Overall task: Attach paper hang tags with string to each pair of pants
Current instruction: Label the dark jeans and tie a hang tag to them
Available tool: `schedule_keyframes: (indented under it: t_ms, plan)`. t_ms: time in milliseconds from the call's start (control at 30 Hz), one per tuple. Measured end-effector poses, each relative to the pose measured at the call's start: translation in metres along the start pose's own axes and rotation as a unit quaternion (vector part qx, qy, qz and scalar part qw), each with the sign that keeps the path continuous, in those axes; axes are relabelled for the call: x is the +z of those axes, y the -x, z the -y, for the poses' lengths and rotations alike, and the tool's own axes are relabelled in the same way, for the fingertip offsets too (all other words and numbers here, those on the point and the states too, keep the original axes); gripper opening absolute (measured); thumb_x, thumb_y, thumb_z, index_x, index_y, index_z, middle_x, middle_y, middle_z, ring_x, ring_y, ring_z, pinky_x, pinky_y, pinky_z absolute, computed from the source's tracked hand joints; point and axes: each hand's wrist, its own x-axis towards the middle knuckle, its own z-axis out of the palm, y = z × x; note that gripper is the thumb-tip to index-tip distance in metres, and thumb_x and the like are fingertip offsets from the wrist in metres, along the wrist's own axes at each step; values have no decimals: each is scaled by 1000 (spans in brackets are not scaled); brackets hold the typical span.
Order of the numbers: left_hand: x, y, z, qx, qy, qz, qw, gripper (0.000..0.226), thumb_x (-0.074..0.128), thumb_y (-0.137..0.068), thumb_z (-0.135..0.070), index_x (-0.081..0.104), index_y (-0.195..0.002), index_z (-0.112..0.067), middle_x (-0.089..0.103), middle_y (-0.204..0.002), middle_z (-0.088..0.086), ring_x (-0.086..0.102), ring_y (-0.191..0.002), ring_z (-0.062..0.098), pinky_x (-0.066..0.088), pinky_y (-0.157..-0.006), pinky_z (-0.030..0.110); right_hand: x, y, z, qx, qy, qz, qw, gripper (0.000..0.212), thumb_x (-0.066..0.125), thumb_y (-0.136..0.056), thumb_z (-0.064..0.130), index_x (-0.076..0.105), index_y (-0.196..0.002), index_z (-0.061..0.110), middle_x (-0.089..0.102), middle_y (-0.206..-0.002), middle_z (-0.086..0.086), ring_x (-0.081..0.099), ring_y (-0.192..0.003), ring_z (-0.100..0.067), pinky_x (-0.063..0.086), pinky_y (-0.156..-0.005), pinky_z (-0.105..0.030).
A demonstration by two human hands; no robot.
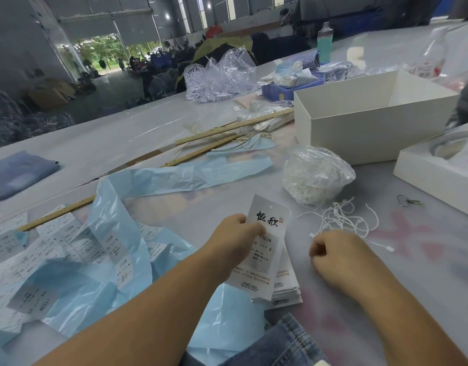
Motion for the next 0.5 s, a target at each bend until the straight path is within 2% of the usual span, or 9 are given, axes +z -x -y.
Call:
schedule_keyframes:
  t_ms: [33,100,167,233,300,367,500]
  plan:
    - [0,0,0,4,-1,1,1000,10,60,-91,-28,67,-95,-24,75,-85,-1,70,-78,22,48,-67,31,2,-2,-1,-16,-8,-42,999,18,57,-83,15,66,-83,30,64,-100,4,57,-94,-18,52,-85,-36]
    - [1,1,0,8,-2,1,1000,8,60,-90,-28,67,-93,-24,75,-82,-2,69,-76,21,49,-68,31,9,-7,-6,-35,33,-98,994,29,54,-90,19,63,-116,26,54,-120,1,43,-113,-22,43,-97,-37]
    - [2,2,-1,12,-5,5,1000,8,61,-90,-28,67,-93,-24,75,-82,-2,69,-75,21,50,-69,32,14,-10,-9,-23,87,-93,992,35,51,-93,24,58,-127,26,46,-128,2,34,-120,-25,37,-102,-39]
    - [4,3,-1,16,-12,12,1000,8,61,-90,-27,67,-93,-24,75,-83,-2,68,-75,21,49,-68,31,17,-12,-9,-7,87,-77,993,27,51,-93,26,62,-118,29,47,-126,3,34,-120,-25,38,-102,-39]
    - [7,4,0,21,-19,19,999,7,61,-90,-27,67,-93,-24,74,-83,-2,68,-76,22,49,-68,31,16,-12,-6,3,52,-79,996,11,54,-92,27,63,-95,33,51,-119,3,39,-119,-26,42,-99,-40]
    - [8,6,0,23,-25,24,999,7,61,-90,-27,67,-93,-25,74,-84,-2,69,-79,23,49,-70,31,15,-12,-5,8,28,-79,996,13,57,-91,26,59,-82,34,54,-112,3,43,-115,-28,44,-94,-40]
    - [9,7,0,24,-30,23,999,5,61,-90,-27,66,-90,-27,74,-82,-4,68,-76,21,48,-66,30,16,-12,-3,-32,43,-103,993,13,57,-92,19,68,-89,25,57,-104,2,45,-110,-24,38,-91,-34]
